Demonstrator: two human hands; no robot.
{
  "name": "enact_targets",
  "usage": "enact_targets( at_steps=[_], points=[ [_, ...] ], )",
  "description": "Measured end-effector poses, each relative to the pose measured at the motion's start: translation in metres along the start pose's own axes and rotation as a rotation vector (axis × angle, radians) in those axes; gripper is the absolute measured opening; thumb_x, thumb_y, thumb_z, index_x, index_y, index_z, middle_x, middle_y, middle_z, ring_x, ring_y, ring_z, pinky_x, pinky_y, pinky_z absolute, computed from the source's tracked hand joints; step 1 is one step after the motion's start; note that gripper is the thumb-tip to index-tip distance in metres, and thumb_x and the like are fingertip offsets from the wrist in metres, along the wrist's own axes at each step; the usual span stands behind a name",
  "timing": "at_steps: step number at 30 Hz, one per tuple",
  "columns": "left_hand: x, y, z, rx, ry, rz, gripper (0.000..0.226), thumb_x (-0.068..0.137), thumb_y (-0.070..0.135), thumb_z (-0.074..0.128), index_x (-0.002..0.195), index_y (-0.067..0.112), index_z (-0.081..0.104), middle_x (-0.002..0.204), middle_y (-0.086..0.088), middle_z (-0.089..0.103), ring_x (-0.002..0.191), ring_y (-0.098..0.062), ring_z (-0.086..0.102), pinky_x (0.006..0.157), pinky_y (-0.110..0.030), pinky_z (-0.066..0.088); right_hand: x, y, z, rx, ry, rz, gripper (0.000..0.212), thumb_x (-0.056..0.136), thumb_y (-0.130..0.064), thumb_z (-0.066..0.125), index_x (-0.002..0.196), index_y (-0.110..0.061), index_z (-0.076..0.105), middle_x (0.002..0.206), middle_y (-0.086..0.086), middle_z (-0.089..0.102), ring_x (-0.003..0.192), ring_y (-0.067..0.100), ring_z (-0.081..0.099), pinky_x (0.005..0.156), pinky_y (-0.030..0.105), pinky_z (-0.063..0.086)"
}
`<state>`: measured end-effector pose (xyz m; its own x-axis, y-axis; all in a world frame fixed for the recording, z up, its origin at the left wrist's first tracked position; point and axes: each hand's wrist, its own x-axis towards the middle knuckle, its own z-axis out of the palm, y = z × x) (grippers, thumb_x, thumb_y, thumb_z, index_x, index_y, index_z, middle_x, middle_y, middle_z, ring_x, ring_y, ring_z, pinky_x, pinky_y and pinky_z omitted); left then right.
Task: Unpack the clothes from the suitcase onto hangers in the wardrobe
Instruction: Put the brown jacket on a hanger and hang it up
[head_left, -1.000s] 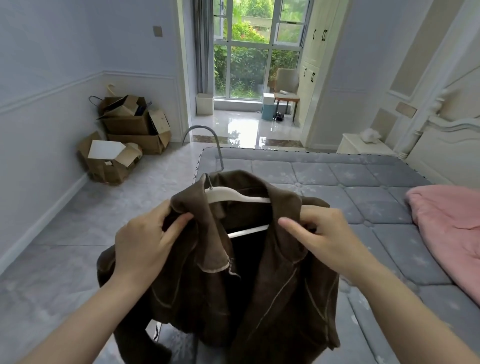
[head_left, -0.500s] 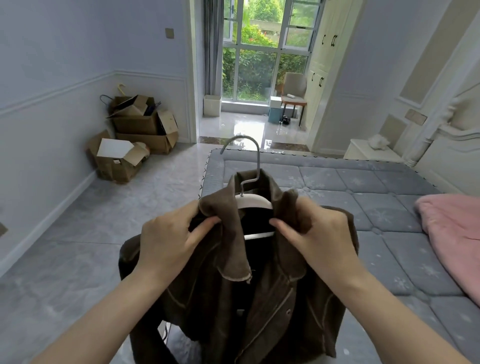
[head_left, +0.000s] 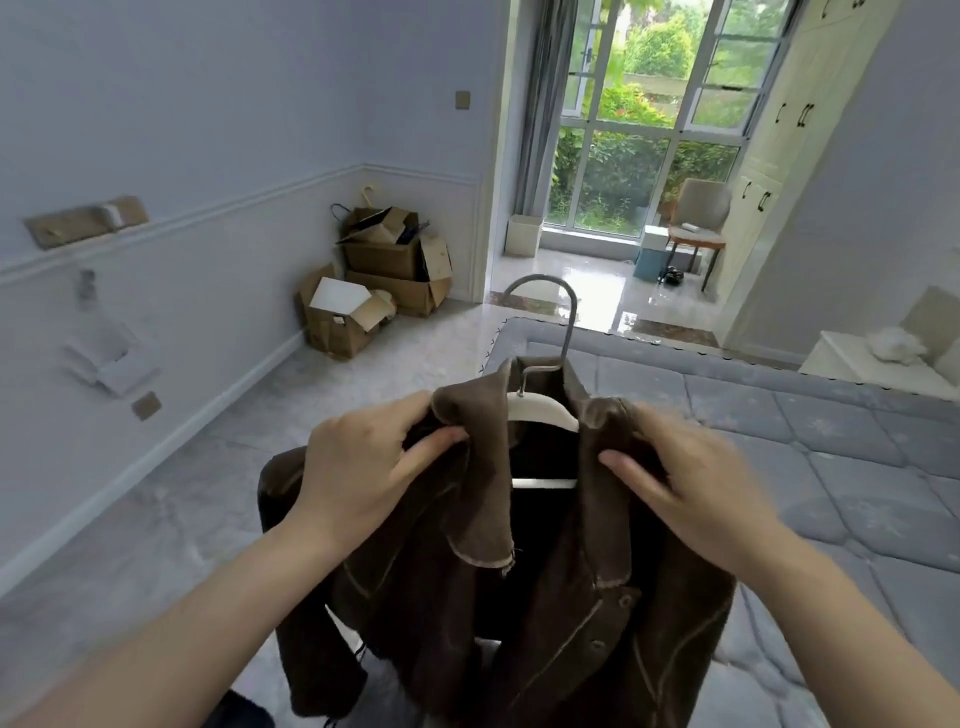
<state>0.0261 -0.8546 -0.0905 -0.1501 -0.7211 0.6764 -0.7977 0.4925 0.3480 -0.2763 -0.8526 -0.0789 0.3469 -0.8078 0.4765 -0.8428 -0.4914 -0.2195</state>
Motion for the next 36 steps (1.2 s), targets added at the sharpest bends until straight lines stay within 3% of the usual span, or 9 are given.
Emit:
enact_targets(
  at_steps=[5, 9, 16, 21, 25, 29, 31, 33, 36],
  points=[
    [-0.012, 0.026, -0.016, 0.096, -0.081, 0.009, 0.051, 0.090, 0.070, 0.036, 0.090, 0.029, 0.065, 0.069, 0.011, 0.062, 0.062, -0.006, 0.057, 0.049, -0.032, 0.043, -0.017, 0.003, 0.008, -0.039, 0.234, -0.074, 0.036, 0.094, -0.051, 0.046, 0.096, -0.022, 0.066, 0.069, -0.007, 0.065, 0.058, 0.019, 0.060, 0.050, 0.029, 0.038],
    [-0.036, 0.028, -0.047, 0.379, -0.052, 0.015, 0.047, 0.090, 0.066, 0.040, 0.085, 0.023, 0.061, 0.073, 0.012, 0.059, 0.065, -0.010, 0.055, 0.053, -0.025, 0.037, -0.025, 0.009, 0.003, 0.119, 0.309, -0.074, 0.028, 0.089, -0.049, 0.051, 0.087, -0.026, 0.067, 0.056, -0.017, 0.046, 0.047, 0.011, 0.045, 0.046, 0.019, 0.027],
    [-0.123, 0.071, -0.120, 0.409, -0.115, -0.384, 0.027, 0.082, 0.048, 0.050, 0.092, 0.024, 0.057, 0.086, 0.014, 0.054, 0.079, -0.010, 0.052, 0.069, -0.027, 0.040, -0.026, -0.036, 0.005, 0.366, 0.146, -0.210, 0.024, 0.086, -0.058, 0.058, 0.090, -0.035, 0.052, 0.055, -0.022, 0.037, 0.053, 0.011, 0.040, 0.047, 0.019, 0.029],
    [-0.171, 0.143, -0.177, 0.320, -0.091, -0.632, 0.033, 0.084, 0.048, 0.038, 0.110, 0.041, 0.056, 0.101, 0.020, 0.065, 0.095, -0.005, 0.061, 0.079, -0.039, 0.048, -0.034, -0.099, 0.001, 0.530, 0.072, -0.400, 0.033, 0.082, -0.059, 0.051, 0.083, -0.029, 0.065, 0.059, -0.006, 0.062, 0.057, 0.027, 0.060, 0.049, 0.037, 0.047],
    [-0.201, 0.191, -0.211, 0.541, 0.016, -0.653, 0.039, 0.081, 0.078, 0.038, 0.101, 0.048, 0.053, 0.092, 0.026, 0.063, 0.086, 0.002, 0.059, 0.072, -0.033, 0.049, -0.050, -0.147, -0.006, 0.665, 0.001, -0.529, 0.026, 0.084, -0.062, 0.055, 0.093, -0.037, 0.057, 0.062, -0.011, 0.061, 0.060, 0.021, 0.060, 0.052, 0.039, 0.047],
    [-0.245, 0.228, -0.247, 0.770, 0.182, -0.657, 0.023, 0.087, 0.063, 0.047, 0.097, 0.044, 0.053, 0.090, 0.028, 0.057, 0.086, 0.009, 0.054, 0.067, -0.018, 0.041, -0.067, -0.195, -0.016, 0.776, -0.062, -0.643, 0.025, 0.083, -0.064, 0.050, 0.093, -0.041, 0.055, 0.059, -0.020, 0.056, 0.055, 0.001, 0.050, 0.046, 0.027, 0.039],
    [-0.269, 0.241, -0.264, 0.833, 0.236, -0.680, 0.019, 0.090, 0.057, 0.048, 0.100, 0.042, 0.054, 0.094, 0.028, 0.056, 0.089, 0.010, 0.052, 0.070, -0.012, 0.038, -0.076, -0.223, -0.019, 0.833, -0.115, -0.690, 0.021, 0.086, -0.066, 0.054, 0.087, -0.045, 0.052, 0.057, -0.016, 0.057, 0.054, 0.002, 0.053, 0.045, 0.029, 0.040],
    [-0.298, 0.259, -0.282, 0.876, 0.280, -0.733, 0.020, 0.091, 0.053, 0.047, 0.103, 0.040, 0.056, 0.097, 0.026, 0.056, 0.091, 0.008, 0.051, 0.071, -0.011, 0.037, -0.091, -0.255, -0.023, 0.857, -0.162, -0.754, 0.016, 0.086, -0.062, 0.054, 0.080, -0.049, 0.048, 0.060, -0.014, 0.059, 0.058, 0.005, 0.057, 0.046, 0.027, 0.040],
    [-0.345, 0.283, -0.307, 0.892, 0.356, -0.809, 0.020, 0.092, 0.047, 0.048, 0.107, 0.037, 0.057, 0.100, 0.024, 0.057, 0.095, 0.006, 0.052, 0.074, -0.014, 0.040, -0.117, -0.300, -0.030, 0.841, -0.223, -0.839, 0.015, 0.086, -0.061, 0.051, 0.075, -0.055, 0.043, 0.076, -0.030, 0.058, 0.065, -0.005, 0.055, 0.044, 0.023, 0.029]
  ],
)
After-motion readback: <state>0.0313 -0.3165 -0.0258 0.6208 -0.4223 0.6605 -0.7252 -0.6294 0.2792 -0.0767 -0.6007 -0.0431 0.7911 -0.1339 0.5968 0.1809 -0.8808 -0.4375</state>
